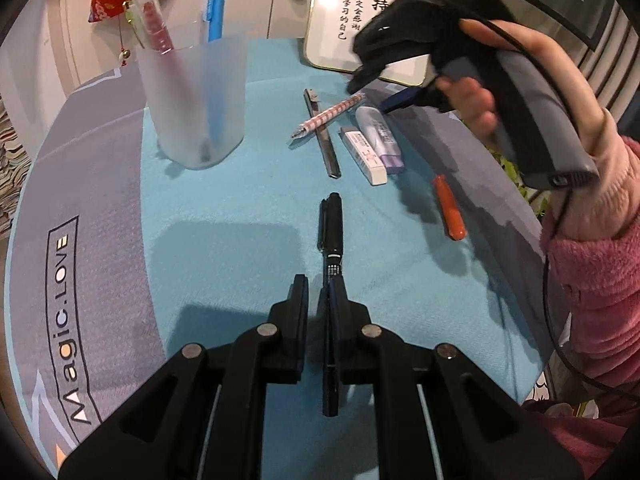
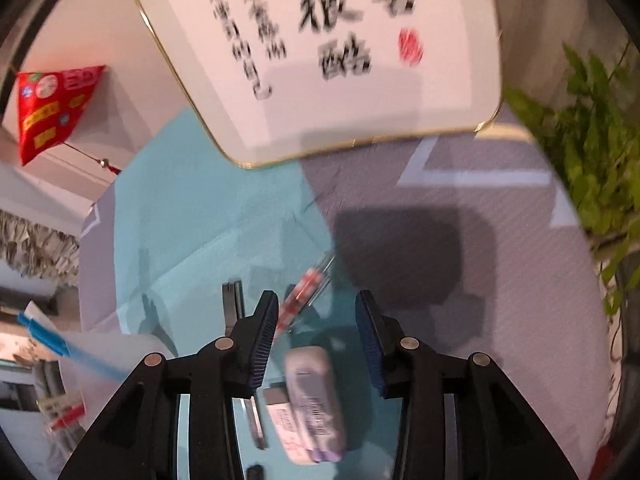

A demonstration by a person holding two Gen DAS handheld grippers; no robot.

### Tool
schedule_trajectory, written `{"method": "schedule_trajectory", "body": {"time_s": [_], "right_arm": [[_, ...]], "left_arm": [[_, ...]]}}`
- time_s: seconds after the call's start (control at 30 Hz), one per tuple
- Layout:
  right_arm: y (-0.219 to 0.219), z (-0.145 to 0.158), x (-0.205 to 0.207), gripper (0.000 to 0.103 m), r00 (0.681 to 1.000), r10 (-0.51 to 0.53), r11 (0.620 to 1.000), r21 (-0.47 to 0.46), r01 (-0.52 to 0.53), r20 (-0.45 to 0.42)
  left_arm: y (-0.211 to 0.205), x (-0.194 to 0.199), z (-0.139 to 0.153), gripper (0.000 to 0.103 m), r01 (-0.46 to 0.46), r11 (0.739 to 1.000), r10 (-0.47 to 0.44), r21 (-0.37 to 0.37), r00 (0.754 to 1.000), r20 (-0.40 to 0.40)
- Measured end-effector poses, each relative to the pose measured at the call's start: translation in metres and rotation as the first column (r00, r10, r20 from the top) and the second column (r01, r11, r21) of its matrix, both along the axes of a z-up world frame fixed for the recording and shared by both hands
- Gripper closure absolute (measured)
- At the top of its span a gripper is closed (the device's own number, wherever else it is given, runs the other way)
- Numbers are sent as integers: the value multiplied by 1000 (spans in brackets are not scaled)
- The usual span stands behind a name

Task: Organize stationery
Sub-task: 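Grasp the pink-striped pencil with right gripper while left gripper holds black marker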

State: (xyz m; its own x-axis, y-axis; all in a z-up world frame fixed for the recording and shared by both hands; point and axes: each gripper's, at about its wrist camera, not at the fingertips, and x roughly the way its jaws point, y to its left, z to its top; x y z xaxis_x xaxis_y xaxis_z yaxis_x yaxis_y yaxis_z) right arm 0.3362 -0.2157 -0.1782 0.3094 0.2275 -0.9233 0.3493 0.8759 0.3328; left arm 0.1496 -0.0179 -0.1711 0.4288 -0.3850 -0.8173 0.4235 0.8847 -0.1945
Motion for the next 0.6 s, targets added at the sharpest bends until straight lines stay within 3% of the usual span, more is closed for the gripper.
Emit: {"method": "schedule_trajectory", "body": {"time_s": [0.2,0.3,0.33,0.5,0.6], "right_arm": [[25,1,13,63,1000,-8,999,-50,7,-9],[37,3,19,85,999,40,995,-89,-39,12],[39,2,21,89,999,51,994,-93,-49,14],[29,4,11,89,994,99,993,58,-102,51],[26,24,-11,89,982,139,987,67,-148,127]], "left_arm": [[4,3,-1,94,7,1000,-7,-17,1000,1],[9,4,-1,94,-3,1000,3,-23,1000,-3],[9,5,-1,95,-7,1000,7,-20,1000,-4],[12,7,-2,91,-15,1000,15,-14,1000,-14],[12,9,0,78,-23,999,23,-29,1000,-10]]}}
